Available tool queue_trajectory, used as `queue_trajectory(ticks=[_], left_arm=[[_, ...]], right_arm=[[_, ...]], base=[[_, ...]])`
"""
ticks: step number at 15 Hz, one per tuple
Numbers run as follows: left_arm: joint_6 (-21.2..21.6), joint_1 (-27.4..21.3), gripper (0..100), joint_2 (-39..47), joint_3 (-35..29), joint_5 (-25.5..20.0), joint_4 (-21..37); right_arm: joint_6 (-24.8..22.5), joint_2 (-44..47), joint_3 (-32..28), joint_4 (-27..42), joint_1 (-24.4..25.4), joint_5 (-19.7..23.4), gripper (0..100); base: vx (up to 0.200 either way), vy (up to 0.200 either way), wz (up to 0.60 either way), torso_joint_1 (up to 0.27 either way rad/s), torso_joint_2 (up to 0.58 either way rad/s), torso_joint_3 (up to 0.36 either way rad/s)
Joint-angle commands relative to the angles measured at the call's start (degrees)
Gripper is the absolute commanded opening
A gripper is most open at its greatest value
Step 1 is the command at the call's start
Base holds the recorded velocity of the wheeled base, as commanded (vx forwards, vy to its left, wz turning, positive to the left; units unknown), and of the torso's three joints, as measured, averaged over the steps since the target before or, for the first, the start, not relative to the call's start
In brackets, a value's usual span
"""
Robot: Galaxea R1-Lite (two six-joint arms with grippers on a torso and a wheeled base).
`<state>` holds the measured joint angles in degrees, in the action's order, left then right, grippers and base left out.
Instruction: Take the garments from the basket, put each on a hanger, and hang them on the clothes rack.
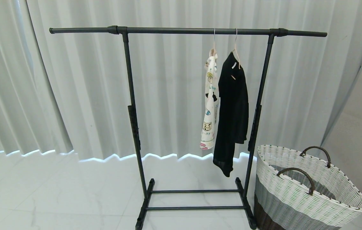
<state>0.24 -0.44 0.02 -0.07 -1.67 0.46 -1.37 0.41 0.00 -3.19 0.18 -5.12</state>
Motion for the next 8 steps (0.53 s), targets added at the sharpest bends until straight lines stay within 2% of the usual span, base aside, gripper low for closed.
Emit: queue_trajectory(ticks=[1, 3, 4, 8], left_arm=[[-0.07, 0.00, 100, -0.02, -0.01, 0.00, -0.02], [0.02, 0.00, 100, -0.02, -0.01, 0.00, -0.02], [-0.07, 0.00, 100, -0.02, -0.01, 0.00, -0.02], [0.02, 0.18, 100, -0.02, 0.07, 0.00, -0.02]], right_arm=[[-1.01, -0.41, 0.00, 2.40, 0.08, 6.17, 100], [-0.13, -0.41, 0.00, 3.02, 0.08, 6.88, 100], [2.86, -0.41, 0.00, 3.28, 0.08, 6.53, 100], [1.72, -0.41, -0.09, 3.37, 0.08, 5.56, 100]], base=[[0.000, 0.000, 0.00, 0.000, 0.00, 0.000], [0.000, 0.000, 0.00, 0.000, 0.00, 0.000], [0.000, 0.000, 0.00, 0.000, 0.00, 0.000], [0.000, 0.000, 0.00, 0.000, 0.00, 0.000]])
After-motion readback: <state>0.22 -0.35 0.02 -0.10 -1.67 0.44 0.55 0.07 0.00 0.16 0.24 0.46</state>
